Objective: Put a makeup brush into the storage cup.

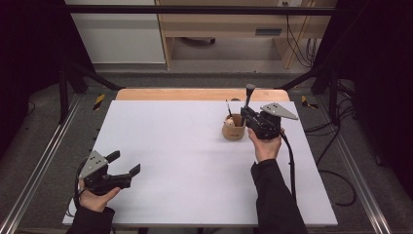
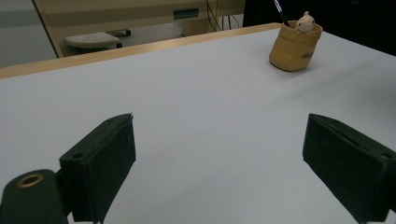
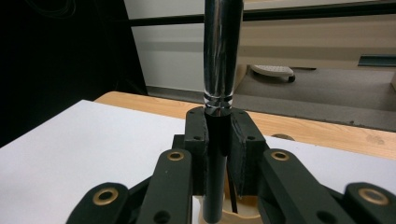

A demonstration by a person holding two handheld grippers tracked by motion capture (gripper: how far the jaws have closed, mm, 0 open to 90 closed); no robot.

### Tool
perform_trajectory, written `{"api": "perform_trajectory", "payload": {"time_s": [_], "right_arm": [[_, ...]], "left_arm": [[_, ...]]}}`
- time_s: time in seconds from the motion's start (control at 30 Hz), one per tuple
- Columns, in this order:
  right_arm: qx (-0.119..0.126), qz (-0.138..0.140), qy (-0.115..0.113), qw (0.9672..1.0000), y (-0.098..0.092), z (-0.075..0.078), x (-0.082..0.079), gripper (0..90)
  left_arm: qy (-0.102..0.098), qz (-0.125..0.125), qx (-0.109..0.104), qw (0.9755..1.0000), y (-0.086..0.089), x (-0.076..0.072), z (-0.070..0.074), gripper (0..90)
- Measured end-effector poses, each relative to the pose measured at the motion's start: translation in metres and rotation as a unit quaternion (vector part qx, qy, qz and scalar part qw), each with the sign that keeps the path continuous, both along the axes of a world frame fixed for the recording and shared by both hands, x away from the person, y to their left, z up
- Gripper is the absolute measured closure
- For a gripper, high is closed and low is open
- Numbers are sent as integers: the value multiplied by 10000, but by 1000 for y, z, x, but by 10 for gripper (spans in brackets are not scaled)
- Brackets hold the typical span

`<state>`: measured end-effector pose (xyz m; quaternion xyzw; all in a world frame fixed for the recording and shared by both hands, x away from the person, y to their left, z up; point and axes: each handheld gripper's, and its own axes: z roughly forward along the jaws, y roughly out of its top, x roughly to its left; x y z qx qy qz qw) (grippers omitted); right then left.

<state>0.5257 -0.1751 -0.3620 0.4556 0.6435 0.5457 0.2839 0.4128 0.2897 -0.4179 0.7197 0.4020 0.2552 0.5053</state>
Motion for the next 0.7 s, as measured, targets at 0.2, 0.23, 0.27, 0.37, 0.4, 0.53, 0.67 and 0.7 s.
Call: {"api": "perform_trajectory", "payload": {"time_s": [0.2, 0.23, 0.27, 0.37, 0.4, 0.53, 0.67, 0.7], "right_arm": [[-27, -111, 47, 9999, 0, -5, 11, 792], [-48, -120, 52, 9999, 0, -6, 13, 792], [-53, -146, 76, 9999, 1, -7, 14, 792], [-74, -205, 91, 9997, 1, -11, 19, 792], [-82, -221, 97, 9997, 1, -12, 21, 792], [-105, -284, 76, 9995, 0, -15, 26, 792], [-122, -366, 95, 9992, -1, -18, 33, 793], [-122, -397, 129, 9991, 0, -19, 34, 792]], "left_arm": [[-11, 17, 3, 10000, 0, 0, 0, 91], [-9, 14, 0, 10000, 0, 0, 0, 91], [-7, 10, 2, 10000, 0, 0, 0, 91], [-5, 8, 15, 10000, 0, 0, 0, 91], [-6, 7, 14, 10000, 0, 0, 0, 91], [-3, 4, 9, 10000, 0, 0, 0, 91], [-11, 5, 17, 10000, 0, 0, 0, 91], [-11, 2, 16, 10000, 0, 0, 0, 91]]}}
